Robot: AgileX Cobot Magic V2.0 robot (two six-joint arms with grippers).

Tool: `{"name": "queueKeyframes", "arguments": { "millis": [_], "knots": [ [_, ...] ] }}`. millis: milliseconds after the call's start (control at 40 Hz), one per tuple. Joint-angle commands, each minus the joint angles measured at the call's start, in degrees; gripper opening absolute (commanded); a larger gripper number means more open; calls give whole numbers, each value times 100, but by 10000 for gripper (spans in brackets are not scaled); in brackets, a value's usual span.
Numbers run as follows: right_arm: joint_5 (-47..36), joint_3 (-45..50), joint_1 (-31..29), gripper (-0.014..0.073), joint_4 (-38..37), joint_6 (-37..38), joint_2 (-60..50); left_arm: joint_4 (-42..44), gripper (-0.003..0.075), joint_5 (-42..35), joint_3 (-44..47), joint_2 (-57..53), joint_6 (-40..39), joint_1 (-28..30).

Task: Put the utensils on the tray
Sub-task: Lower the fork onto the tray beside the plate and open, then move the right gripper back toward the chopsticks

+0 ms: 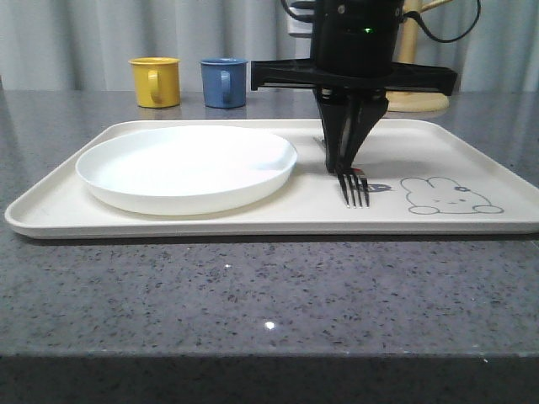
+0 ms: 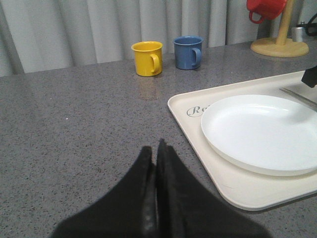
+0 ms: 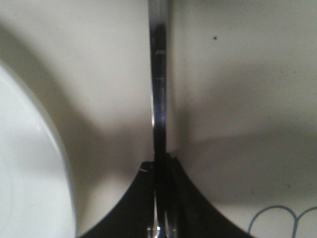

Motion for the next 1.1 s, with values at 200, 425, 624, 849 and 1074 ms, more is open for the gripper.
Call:
{"name": "queueKeyframes", "arguments": {
  "millis": [200,425,624,849,1074],
  "knots": [
    [150,-279,-19,206,65,111,-206,-61,-18,-462,-162,65,-27,6],
    [588,-1010,-24,429,-90,106,-212,-61,-18,-462,-162,65,-27,6],
    [892,-1613,-174,419,-388,-141,-363,-61,-18,-462,-162,65,-27,6],
    [903,-1532,-824,381,-152,-1015,-926,-61,-18,-462,-162,65,-27,6],
    [893,-795,-1795,383,-352,-1748,-1881,-61,-18,-462,-162,65,-27,6]
  ]
}}
